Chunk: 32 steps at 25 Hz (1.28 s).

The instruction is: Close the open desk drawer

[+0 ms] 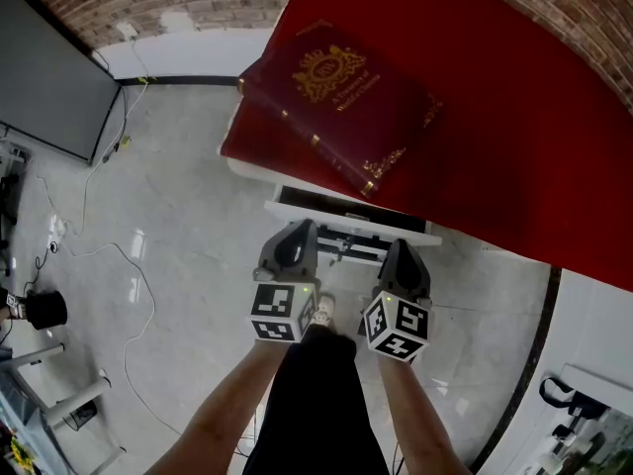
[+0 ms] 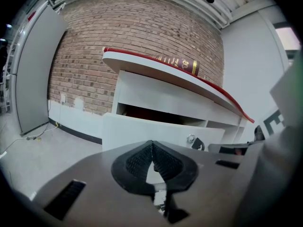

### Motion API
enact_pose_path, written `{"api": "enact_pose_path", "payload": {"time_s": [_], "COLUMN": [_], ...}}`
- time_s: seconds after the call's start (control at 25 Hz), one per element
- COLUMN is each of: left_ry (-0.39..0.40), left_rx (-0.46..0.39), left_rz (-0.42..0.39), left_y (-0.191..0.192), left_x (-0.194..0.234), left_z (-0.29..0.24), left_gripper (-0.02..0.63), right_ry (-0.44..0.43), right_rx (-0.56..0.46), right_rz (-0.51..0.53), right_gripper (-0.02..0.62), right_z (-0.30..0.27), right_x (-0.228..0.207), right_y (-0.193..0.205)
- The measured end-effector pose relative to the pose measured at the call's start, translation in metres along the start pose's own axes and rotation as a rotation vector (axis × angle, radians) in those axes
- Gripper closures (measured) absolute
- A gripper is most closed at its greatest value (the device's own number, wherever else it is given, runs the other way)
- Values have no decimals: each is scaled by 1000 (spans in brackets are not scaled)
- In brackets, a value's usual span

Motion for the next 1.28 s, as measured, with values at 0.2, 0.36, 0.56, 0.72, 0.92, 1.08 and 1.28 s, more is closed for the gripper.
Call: {"api": "enact_pose_path", "payload": {"time_s": [0.2, 0.36, 0.56, 0.72, 0.92, 1.08, 1.28], "left_ry": [0, 4, 5, 0, -1, -13, 0], "left_rx": [4, 6, -10, -23, -66, -70, -69], "left_rz": [13, 2, -1, 8, -1, -13, -41], "left_y": [-7, -11, -18, -20, -26, -32, -30], "left_x": [1, 1, 4, 4, 4, 6, 8], "left_z": [-12, -19, -33, -40, -45, -55, -57], "left_gripper": [597, 597, 597, 597, 597, 597, 597], "right_ry": [-15, -17, -16, -20, -25, -27, -23], "right_rx": [4, -5, -19, -31, -71, -72, -76], "right_rz": [24, 26, 34, 41, 64, 60, 66], "right_gripper": [589, 589, 589, 589, 589, 589, 589], "right_z": [-11, -19, -32, -38, -42, -52, -56], "right_x": [-4, -5, -8, -10, -10, -10, -11], "right_y": [-6, -10, -16, -19, -25, -30, -28]}}
Point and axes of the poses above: the fingertips, and each gripper's own axes: z backward along the fingers, x to its left, y out of its underside, the point moved 10 cm from there along z, backward along the fingers, and after that the axes turned 5 degrees about z, right-handed, at the moved point
